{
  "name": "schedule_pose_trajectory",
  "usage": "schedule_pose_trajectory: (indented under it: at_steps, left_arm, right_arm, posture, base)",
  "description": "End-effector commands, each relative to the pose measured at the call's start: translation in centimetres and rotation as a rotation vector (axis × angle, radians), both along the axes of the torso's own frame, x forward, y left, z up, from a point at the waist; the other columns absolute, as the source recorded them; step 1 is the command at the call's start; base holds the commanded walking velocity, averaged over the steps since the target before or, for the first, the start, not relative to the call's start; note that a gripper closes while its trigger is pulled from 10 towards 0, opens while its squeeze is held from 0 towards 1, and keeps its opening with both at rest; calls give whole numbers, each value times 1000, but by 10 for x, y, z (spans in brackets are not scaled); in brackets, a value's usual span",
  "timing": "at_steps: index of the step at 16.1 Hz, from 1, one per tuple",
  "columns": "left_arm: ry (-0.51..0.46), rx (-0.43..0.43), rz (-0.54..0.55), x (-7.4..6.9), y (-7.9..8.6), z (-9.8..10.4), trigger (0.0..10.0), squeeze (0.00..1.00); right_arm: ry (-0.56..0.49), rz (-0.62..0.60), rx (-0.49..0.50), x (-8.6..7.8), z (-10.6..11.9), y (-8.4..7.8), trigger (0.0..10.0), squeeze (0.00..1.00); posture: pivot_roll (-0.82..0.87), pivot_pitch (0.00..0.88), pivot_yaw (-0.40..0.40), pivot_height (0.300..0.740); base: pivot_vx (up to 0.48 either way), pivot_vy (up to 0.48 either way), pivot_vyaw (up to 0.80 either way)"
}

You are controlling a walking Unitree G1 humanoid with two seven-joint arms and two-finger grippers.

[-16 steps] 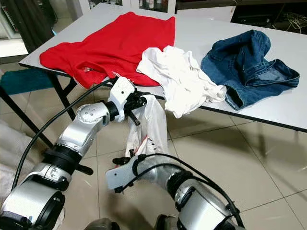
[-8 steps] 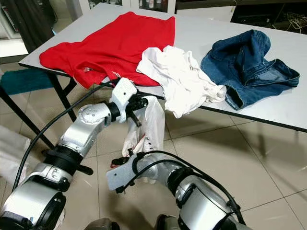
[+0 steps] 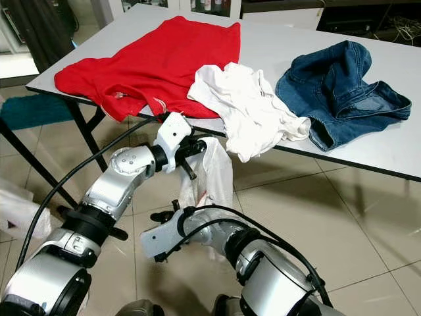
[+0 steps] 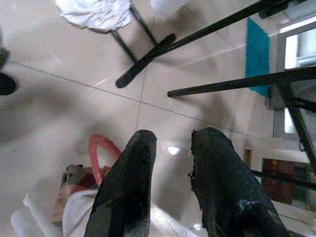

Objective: Hang hanger

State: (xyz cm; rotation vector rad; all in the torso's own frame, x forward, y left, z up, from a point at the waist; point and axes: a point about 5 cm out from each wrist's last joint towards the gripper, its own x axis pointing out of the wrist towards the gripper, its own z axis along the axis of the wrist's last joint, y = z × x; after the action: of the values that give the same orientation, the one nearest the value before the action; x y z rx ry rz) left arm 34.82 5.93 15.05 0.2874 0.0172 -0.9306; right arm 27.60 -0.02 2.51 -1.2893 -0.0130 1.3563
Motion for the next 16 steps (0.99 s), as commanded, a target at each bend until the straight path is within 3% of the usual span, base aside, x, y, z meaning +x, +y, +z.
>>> schedule_pose_trajectory:
  at_steps: [1,2,3,8,9,10,11,14,15,16]
  left_arm:
    - [-35,0,-24,-1,-6,9,10000,0]
    - [-36,1,-25,-1,-6,9,10000,0]
    - [-35,3,-26,-1,-6,8,10000,0]
    - [-33,12,-28,-1,-4,7,10000,0]
    - [-34,11,-28,-1,-5,7,10000,0]
    - [-34,11,-29,-1,-5,7,10000,0]
    - [-34,11,-29,-1,-5,7,10000,0]
    - [-36,11,-32,-2,-6,7,10000,0]
    - [-36,12,-34,-2,-6,7,10000,0]
    - [-36,13,-36,-3,-7,6,10000,0]
  right_arm:
    - [5,7,-35,1,-2,-2,10000,82]
    - [8,6,-31,1,-1,-3,10000,200]
    - [7,-5,-6,5,4,-1,10000,384]
    - [79,2,35,12,18,-2,10000,384]
    - [106,3,23,12,17,-6,10000,624]
    - [120,8,13,11,16,-7,10000,784]
    - [136,15,0,9,12,-9,10000,863]
    - [156,31,-13,0,4,-8,10000,827]
    - [154,32,-15,-1,4,-6,10000,314]
    - [145,35,-19,-2,3,-4,10000,227]
  posture:
    - [87,56,12,740]
    - [87,56,12,740]
    - [86,54,13,740]
    - [85,49,14,740]
    - [85,49,14,740]
    - [85,48,14,740]
    - [86,46,13,740]
    - [88,45,13,740]
    - [89,45,13,740]
    - [90,43,13,740]
  base:
    - [0,0,0]
    - [0,0,0]
    - [0,0,0]
    - [0,0,0]
    - [0,0,0]
    - [0,0,0]
    - [0,0,0]
    - [0,0,0]
    - [0,0,0]
    - [0,0,0]
